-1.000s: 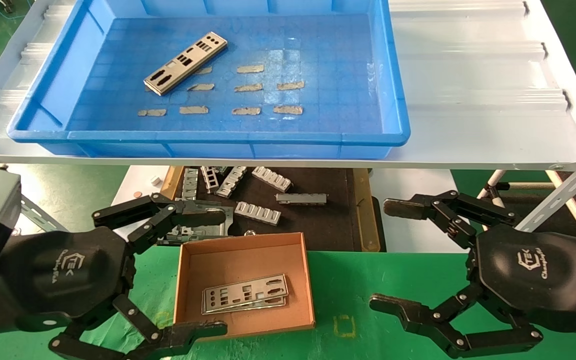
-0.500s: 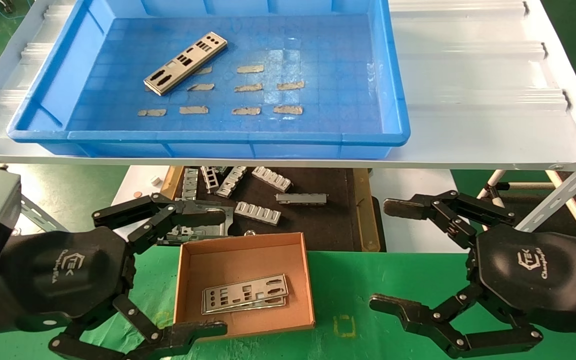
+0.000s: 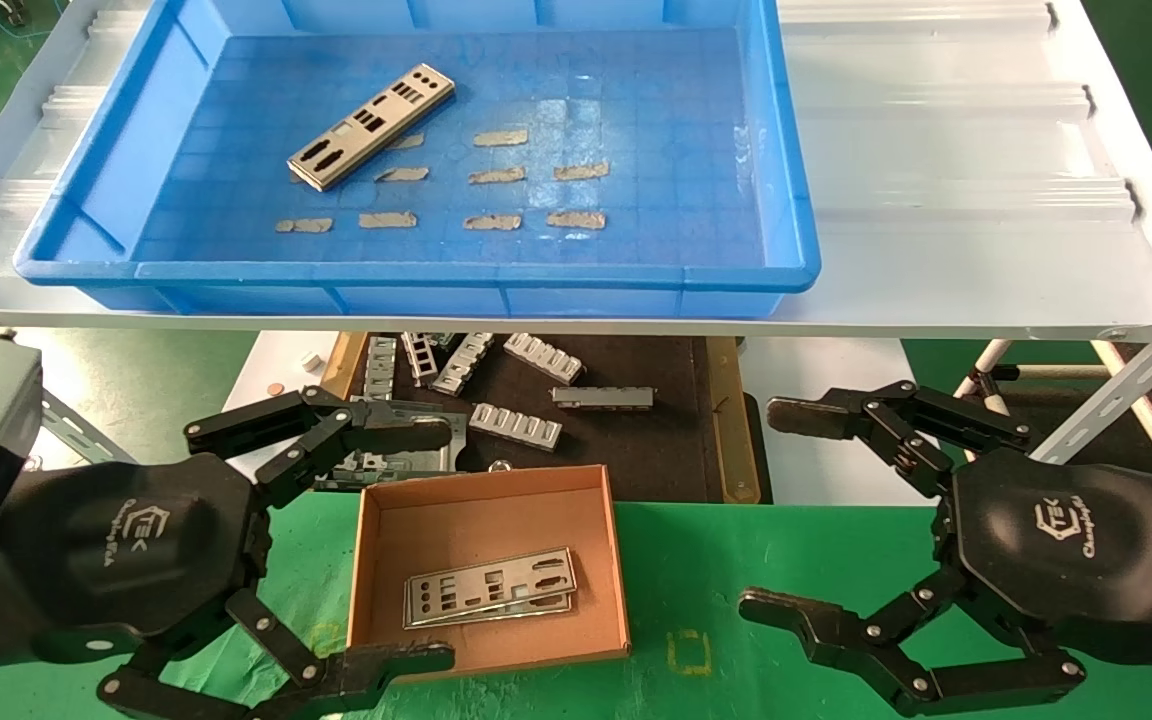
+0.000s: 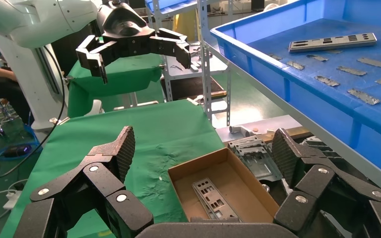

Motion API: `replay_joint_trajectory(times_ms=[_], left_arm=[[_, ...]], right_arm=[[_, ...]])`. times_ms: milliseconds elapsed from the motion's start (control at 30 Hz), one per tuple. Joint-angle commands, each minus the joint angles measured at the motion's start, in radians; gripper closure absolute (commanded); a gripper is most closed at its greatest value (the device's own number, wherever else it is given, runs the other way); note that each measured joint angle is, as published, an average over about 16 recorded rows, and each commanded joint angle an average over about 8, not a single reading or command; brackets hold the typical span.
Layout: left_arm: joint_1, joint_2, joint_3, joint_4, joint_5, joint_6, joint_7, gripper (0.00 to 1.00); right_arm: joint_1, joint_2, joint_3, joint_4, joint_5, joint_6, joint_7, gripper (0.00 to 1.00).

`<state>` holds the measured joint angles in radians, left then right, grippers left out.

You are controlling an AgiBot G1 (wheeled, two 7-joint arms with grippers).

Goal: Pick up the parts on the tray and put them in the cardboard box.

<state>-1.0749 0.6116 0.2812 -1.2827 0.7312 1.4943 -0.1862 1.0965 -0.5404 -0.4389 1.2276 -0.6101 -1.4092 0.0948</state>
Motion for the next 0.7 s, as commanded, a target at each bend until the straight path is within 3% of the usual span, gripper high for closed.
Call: replay_joint_trajectory(times_ms=[33, 700], left_arm=[[0.000, 0.000, 0.000, 0.000, 0.000, 0.000, 0.000, 0.00], [0.000, 0.000, 0.000, 0.000, 0.000, 0.000, 0.000, 0.00]], right_arm=[[0.000, 0.000, 0.000, 0.000, 0.000, 0.000, 0.000, 0.00], [0.000, 0.000, 0.000, 0.000, 0.000, 0.000, 0.000, 0.00]])
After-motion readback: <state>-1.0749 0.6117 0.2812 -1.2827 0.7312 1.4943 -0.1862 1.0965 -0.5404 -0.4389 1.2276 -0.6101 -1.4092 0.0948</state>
